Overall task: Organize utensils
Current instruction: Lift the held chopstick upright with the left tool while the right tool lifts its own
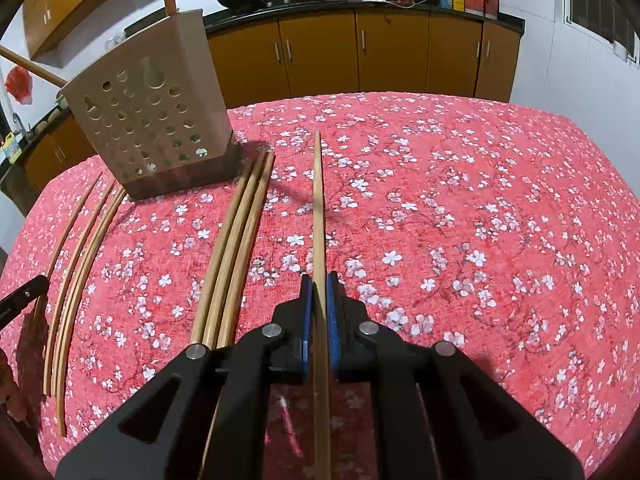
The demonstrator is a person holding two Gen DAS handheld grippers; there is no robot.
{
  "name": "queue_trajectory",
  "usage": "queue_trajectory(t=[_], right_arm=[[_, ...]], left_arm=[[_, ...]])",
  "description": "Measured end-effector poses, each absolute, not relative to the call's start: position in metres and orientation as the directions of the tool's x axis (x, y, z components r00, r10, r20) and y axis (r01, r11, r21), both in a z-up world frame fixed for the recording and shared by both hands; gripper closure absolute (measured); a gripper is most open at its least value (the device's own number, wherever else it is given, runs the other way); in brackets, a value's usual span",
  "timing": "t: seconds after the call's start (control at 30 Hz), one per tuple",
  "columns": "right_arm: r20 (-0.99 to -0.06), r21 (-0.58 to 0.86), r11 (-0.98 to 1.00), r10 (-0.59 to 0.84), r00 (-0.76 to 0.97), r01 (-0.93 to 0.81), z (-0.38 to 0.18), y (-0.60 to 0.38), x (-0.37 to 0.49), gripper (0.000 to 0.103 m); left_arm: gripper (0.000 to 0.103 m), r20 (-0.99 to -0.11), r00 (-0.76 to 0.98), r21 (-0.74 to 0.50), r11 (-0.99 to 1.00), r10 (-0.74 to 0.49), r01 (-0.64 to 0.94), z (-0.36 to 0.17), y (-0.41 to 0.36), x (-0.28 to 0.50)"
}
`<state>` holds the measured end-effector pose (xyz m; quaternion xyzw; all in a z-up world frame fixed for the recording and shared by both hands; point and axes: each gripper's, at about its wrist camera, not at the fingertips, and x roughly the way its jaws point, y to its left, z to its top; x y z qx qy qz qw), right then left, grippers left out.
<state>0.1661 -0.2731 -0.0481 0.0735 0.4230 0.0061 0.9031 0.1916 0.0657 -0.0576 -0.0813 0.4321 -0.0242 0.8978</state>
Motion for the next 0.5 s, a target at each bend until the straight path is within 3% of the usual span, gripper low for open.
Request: queue_trajectory(t=[0.37,0.5], right_arm=[[-0.763,0.134,0.990,0.070,0.642,0.050,-0.047,-0.273,0.166,0.094],[-0.764,0.124,0.992,0.070,0.642,0.038,-0.047,-0.271,0.158,0.094]], left_arm=[[0.093,-0.772,0.625,-0.171,0.985,-0.116,-0.029,-0.057,0.066,0.191],[0.092,-0.780,0.621,-0.106,0.994,-0.077,-0.009,-0.056,0.056,0.187]])
